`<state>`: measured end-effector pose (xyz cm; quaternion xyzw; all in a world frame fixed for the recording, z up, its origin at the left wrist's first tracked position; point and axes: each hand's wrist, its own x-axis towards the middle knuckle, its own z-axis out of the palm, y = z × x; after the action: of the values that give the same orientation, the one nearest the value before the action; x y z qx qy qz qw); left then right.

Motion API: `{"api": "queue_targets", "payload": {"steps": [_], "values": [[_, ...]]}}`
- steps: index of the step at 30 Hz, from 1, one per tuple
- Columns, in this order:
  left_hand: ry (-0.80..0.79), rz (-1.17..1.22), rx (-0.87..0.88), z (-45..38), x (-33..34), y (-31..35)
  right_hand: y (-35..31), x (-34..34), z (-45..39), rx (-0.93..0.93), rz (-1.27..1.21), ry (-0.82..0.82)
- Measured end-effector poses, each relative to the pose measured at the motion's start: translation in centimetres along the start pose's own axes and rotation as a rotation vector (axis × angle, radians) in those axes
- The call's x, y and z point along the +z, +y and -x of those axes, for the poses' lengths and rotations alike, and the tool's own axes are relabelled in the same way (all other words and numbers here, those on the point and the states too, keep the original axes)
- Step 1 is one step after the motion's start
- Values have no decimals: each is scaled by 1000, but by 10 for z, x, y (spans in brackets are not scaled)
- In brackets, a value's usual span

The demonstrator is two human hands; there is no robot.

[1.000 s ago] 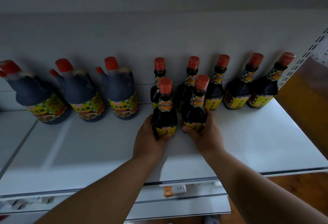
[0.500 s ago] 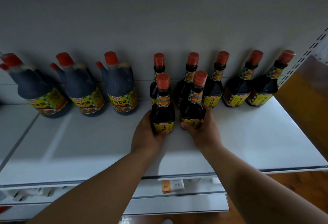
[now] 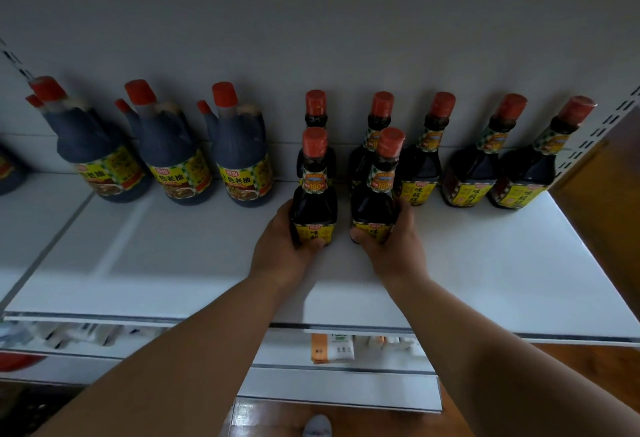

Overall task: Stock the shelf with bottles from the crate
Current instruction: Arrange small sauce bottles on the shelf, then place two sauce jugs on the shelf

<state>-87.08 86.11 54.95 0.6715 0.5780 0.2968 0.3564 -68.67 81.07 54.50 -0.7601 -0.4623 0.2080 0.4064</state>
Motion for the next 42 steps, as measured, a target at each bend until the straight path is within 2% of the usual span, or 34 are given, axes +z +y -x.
{"api": "queue_targets", "payload": {"steps": [17, 23, 31, 37, 42], "values": [[-16, -20, 23, -2, -1, 2, -1, 0, -1, 8, 26, -2], [-21, -41, -74, 11, -2, 9, -6, -10, 7, 24, 27, -49], [181, -56, -114, 88, 0, 18, -1, -31, 52, 20, 92, -131], [232, -94, -14, 146, -22, 10, -32, -37, 116, -224, 303, -220], [282, -60, 19, 184, -81, -12, -81, -14, 168, -374, 341, -238]]}}
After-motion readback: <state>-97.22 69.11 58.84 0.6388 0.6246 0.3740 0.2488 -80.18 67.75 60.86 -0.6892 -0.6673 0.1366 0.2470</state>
